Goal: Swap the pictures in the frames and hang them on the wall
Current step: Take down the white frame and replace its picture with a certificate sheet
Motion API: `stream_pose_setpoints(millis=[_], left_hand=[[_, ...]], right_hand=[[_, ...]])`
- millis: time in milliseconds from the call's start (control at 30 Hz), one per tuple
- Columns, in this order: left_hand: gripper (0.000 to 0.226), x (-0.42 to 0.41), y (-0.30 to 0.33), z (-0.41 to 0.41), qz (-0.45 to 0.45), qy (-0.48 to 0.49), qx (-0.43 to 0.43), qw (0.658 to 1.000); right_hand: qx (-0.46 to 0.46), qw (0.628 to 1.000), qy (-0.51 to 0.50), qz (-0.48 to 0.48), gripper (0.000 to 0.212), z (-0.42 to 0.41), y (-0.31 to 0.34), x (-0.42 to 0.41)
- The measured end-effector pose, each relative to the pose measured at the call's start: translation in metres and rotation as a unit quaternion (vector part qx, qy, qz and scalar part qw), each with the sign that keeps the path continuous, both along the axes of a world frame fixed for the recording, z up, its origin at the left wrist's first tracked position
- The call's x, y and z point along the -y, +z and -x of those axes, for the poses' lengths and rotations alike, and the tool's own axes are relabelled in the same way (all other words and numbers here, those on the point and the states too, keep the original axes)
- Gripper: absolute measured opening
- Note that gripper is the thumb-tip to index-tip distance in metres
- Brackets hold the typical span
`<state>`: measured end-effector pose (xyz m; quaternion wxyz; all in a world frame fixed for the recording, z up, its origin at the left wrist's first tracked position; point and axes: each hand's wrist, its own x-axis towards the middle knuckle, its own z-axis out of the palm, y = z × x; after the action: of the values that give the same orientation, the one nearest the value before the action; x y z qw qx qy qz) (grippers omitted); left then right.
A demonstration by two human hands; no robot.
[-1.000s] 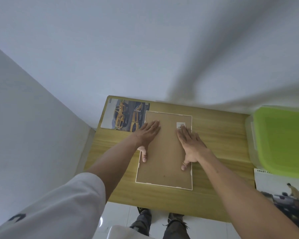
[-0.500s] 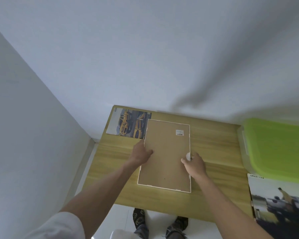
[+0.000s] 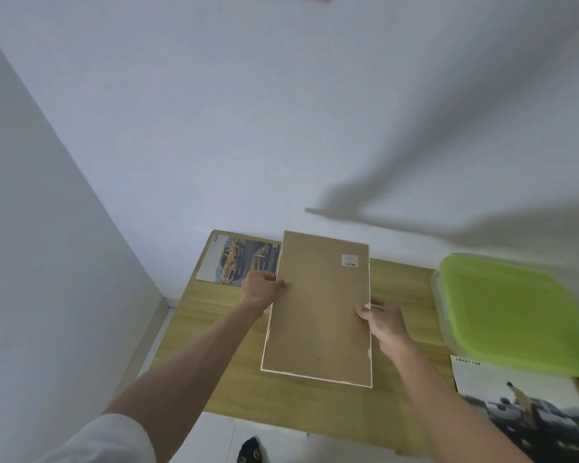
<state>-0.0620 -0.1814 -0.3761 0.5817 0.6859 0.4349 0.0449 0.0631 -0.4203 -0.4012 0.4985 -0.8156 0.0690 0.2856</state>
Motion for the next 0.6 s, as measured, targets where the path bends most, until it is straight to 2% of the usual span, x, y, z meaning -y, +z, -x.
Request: stream_pose_setpoints(millis=[133,233,333,367,467,600], left_hand=[[0.012,0.011,0.038,-0.005,-0.004,0.008,0.057,0.998],[0.009,0.034,0.071,-0.01,-0.048,0.01,0.123,0.991],[0.033,0.068,0.103,-0.016,-0.103,0.016,0.167,0.98],[0.036,0.08,0.112,-0.019,-0.123,0.018,0.176,0.977],[0.009,0.116,0.133,-0.028,-0.206,0.009,0.187,0.961],[0.016,0.161,0.153,-0.037,-0.355,-0.016,0.17,0.919]], right_hand=[[0.052,0.998,0.012,-0.03,0.035,-0.011,0.036,0.017],[0.074,0.996,0.015,-0.05,0.039,-0.016,0.058,0.037],[0.134,0.989,0.018,-0.063,0.044,-0.017,0.09,0.054],[0.167,0.984,0.025,-0.062,0.041,-0.016,0.105,0.056],[0.24,0.965,0.074,-0.074,0.035,-0.016,0.152,0.06],[0.265,0.949,0.137,-0.104,0.037,-0.019,0.214,0.059]])
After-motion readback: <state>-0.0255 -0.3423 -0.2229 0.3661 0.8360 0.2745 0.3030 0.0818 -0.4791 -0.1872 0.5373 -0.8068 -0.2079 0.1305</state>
